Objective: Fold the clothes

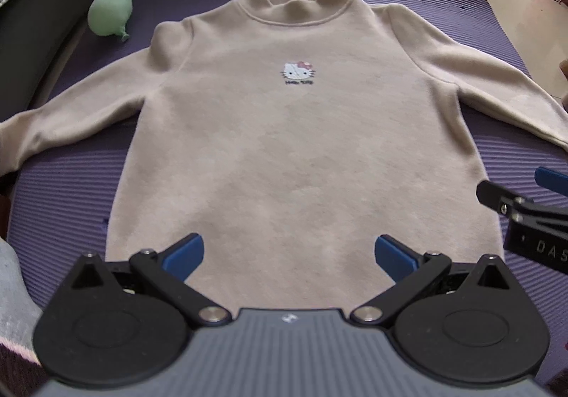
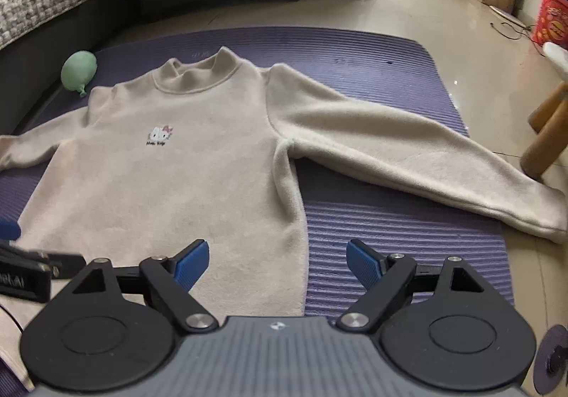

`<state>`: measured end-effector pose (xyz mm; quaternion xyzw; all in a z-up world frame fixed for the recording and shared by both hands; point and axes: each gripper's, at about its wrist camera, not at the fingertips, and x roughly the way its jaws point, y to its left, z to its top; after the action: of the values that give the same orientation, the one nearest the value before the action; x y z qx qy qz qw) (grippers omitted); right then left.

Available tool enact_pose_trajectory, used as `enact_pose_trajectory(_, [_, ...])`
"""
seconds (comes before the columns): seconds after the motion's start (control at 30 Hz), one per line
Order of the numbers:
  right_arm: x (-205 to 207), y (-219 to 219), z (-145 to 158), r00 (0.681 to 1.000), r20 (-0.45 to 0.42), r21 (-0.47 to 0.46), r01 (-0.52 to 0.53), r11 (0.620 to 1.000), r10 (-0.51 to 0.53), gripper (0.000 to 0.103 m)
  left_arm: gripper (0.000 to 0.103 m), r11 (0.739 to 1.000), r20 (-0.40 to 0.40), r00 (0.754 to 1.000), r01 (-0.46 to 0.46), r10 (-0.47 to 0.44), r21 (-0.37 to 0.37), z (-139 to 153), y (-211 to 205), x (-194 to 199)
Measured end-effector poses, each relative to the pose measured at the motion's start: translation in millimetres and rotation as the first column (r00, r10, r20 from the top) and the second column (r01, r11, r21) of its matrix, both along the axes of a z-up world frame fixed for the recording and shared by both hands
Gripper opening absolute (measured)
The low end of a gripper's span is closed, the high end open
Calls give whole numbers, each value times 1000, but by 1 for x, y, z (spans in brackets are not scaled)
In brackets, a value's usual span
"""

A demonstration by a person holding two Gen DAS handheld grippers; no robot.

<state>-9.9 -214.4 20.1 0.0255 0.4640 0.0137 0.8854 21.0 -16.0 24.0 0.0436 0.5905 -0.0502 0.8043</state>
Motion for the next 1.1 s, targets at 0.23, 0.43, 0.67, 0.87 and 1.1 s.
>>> enact_pose_trajectory(0.23, [-22, 10, 60, 999, 49, 30, 0, 1000, -1, 86, 103, 999, -33, 999, -43, 43, -5, 42, 0, -14])
enact_pose_trajectory(0.43, [-55, 7, 101, 995, 28, -24, 92, 995, -92, 86, 103, 1000, -22, 1000, -3, 3, -12, 76, -6, -52])
enact_pose_trajectory(0.67, [-95, 10, 109, 991, 5, -50, 132, 990, -131, 86, 103, 998, -45, 997, 53, -55, -40, 89, -11, -95])
enact_pose_trajectory(0.87, [-110, 27, 111, 996, 12, -56, 93, 994, -93, 86, 103, 998, -47, 998, 39, -42, -56, 92, -3, -107])
enact_pose_trajectory(1.1, [-112, 39, 113, 998, 12, -61, 66, 996, -65, 86, 103, 997, -43, 998, 42, -45, -67, 95, 0, -109])
